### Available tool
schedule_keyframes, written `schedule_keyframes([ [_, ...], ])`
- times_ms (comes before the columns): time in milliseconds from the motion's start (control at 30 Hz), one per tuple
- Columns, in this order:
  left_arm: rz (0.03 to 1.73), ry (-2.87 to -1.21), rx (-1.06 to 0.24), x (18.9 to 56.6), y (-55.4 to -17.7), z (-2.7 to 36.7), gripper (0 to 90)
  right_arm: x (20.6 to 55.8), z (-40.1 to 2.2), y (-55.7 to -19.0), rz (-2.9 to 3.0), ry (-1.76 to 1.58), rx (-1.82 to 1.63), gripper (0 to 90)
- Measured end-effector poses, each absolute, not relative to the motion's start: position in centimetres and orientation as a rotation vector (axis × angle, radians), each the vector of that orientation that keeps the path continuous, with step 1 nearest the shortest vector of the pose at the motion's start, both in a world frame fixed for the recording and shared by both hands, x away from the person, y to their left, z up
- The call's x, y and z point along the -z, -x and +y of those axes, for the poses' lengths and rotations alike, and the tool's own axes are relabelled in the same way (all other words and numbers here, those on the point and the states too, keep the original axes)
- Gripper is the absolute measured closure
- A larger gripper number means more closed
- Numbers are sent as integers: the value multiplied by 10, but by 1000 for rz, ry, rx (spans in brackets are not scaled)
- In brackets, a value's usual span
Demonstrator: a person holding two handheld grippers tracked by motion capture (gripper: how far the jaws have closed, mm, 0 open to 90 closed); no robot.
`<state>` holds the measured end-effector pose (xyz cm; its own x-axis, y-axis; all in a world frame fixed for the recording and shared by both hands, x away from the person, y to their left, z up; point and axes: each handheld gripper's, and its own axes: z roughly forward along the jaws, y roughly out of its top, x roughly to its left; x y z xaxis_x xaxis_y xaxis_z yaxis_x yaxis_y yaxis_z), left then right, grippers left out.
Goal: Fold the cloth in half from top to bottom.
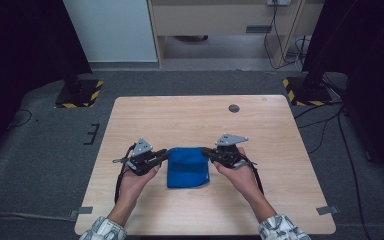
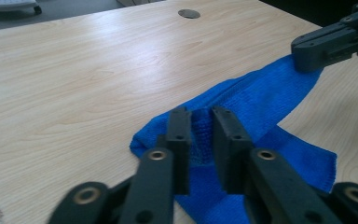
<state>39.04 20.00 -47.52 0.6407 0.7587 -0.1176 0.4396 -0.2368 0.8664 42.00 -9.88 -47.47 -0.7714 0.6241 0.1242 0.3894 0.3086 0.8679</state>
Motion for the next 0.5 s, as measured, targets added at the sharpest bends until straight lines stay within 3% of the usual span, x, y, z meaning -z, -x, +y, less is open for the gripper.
schedule_keyframes([
  [233,959,-1847,-399,475,-388,197,516,476,-95,-418,2350,-924,-1452,871],
  [500,983,-1816,-410,474,-389,202,463,476,-88,-415,2370,-907,-1454,872],
])
